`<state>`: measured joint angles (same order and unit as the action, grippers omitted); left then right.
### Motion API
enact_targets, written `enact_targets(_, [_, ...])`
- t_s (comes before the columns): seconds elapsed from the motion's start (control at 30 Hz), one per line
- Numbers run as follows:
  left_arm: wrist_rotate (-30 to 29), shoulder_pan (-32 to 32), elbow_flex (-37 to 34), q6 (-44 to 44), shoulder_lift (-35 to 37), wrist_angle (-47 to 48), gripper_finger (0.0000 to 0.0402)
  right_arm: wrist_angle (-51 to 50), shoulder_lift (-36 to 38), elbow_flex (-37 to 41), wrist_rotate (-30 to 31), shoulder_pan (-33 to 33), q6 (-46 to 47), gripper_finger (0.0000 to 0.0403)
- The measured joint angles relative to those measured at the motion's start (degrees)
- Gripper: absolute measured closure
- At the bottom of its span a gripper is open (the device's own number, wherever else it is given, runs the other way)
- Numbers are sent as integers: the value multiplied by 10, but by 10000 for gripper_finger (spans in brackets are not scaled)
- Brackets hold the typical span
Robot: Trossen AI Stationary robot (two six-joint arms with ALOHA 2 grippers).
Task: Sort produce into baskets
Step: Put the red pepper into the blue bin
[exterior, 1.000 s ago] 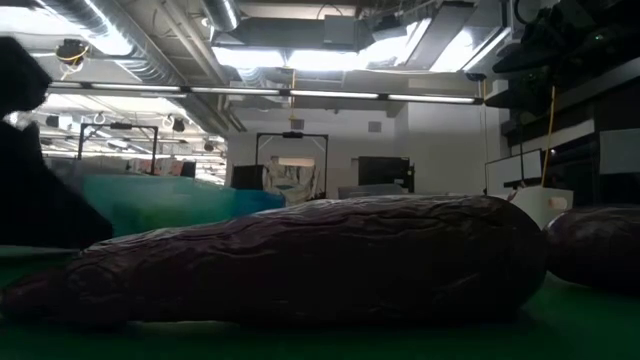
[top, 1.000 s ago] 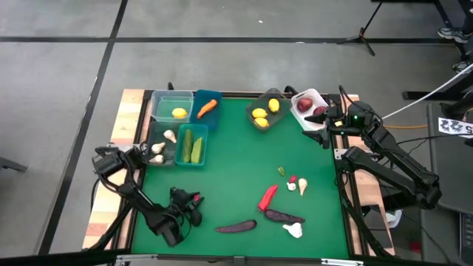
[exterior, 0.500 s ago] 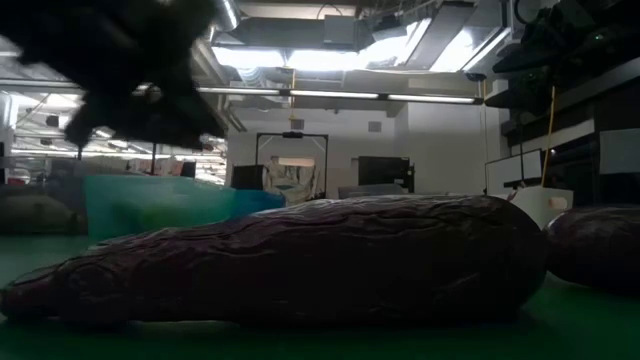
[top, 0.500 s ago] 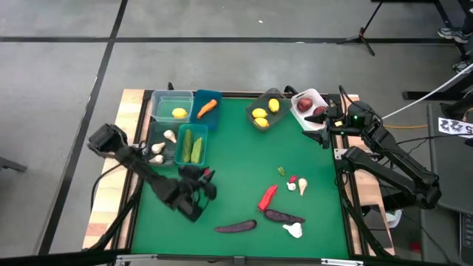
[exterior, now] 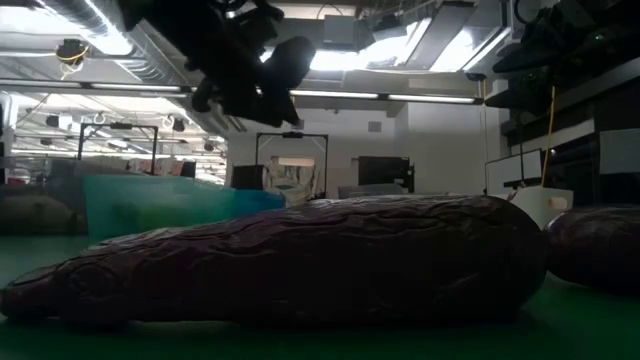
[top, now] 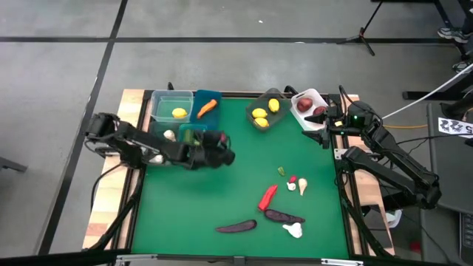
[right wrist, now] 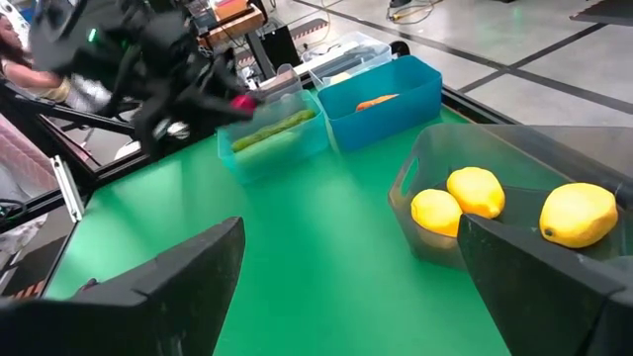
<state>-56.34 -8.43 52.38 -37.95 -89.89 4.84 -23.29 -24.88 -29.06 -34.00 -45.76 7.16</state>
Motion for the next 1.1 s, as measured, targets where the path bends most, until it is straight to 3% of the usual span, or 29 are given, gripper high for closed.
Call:
enact_targets(0.2, [0, 87, 0, 34, 82, 83, 266, -1, 0, 0, 0, 0, 0, 33])
enact_targets(0.37, [-1, 162, -6, -64, 136, 233, 266, -1, 0, 0, 1, 0, 0, 33])
enact_targets(0.5, [0, 193, -29, -120, 150, 294, 266, -1, 0, 0, 1, 0, 0, 33])
enact_targets(0.83, [14, 183, -53, -96, 153, 271, 266, -1, 0, 0, 2, 0, 0, 33])
enact_targets(1.1, [41, 221, -53, 33, 153, 126, 266, 0, 0, 0, 2, 0, 0, 33])
